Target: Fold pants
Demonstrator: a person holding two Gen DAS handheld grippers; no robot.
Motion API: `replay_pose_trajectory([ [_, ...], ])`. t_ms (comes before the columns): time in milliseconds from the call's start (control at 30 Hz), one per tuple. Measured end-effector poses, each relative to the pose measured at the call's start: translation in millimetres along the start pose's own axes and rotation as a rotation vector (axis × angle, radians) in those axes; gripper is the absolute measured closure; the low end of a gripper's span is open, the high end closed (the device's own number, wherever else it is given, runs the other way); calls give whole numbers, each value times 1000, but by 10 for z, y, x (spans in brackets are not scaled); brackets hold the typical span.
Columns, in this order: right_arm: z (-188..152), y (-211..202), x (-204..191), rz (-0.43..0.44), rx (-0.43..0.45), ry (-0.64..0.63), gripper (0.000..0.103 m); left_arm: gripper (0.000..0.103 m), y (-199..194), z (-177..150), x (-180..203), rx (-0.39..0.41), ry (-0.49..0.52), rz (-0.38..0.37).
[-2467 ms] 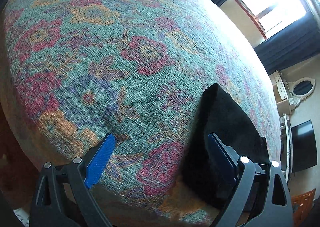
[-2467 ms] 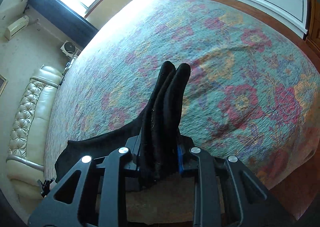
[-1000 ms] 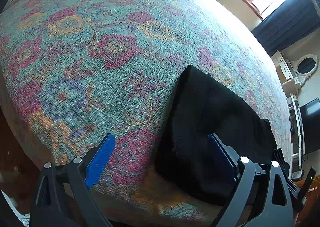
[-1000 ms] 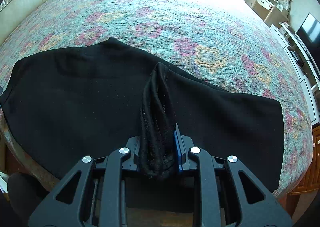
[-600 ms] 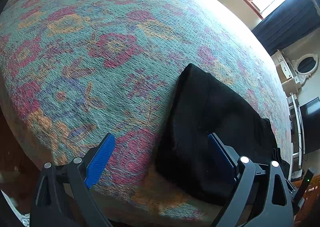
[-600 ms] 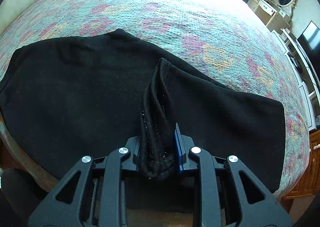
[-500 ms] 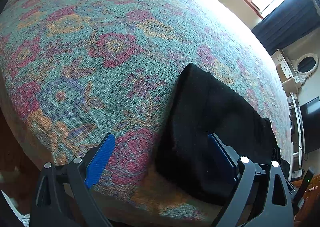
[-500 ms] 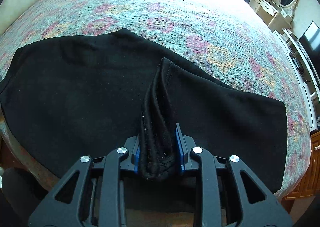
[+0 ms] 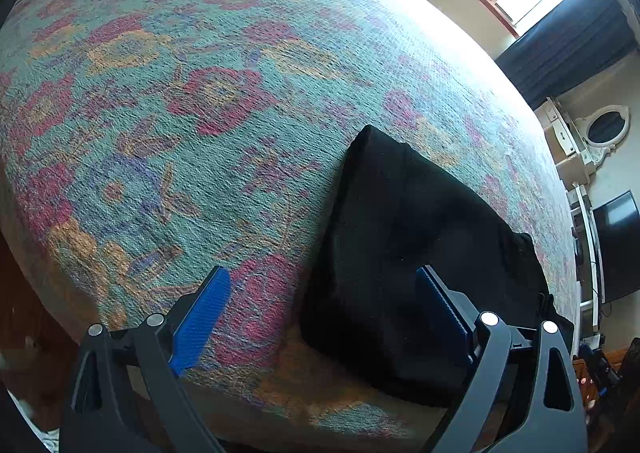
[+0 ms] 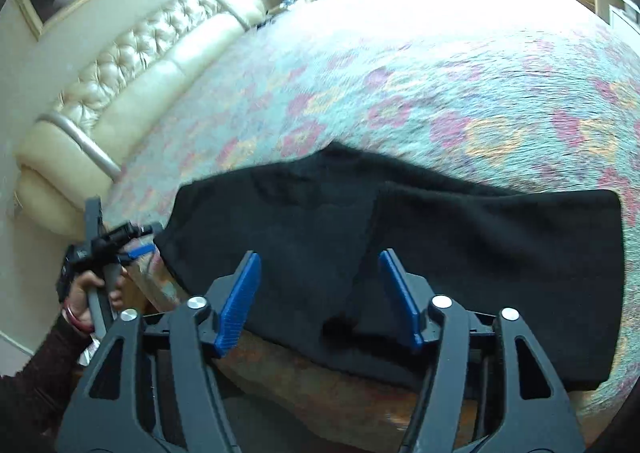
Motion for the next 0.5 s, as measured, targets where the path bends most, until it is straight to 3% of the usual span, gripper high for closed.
replay_pose_trajectory([
  [133,227,-187,1298,-108,76,220,37,11,-2,9,-19,3,-15,-7],
  [233,160,4,2092,-78,22,413,36,11,-4,18,-30,3,-26,-11],
  [367,59,384,2497,92,-40,584,36,11,-11,19,-53,6,-35,-11],
  [500,-36,677,2544,188,-94,623,37,11,-12,15,-59,1,-32,-3],
])
Point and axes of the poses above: each gripper's, at about its wrist camera, not at the fingertips, and y roughly the way its jaws point, x to its right, z to its top, the point moved 7 cm from there along y, roughly the way its jaws point, and after that the axes turned 15 degrees about -z, right-handed, at the moved point
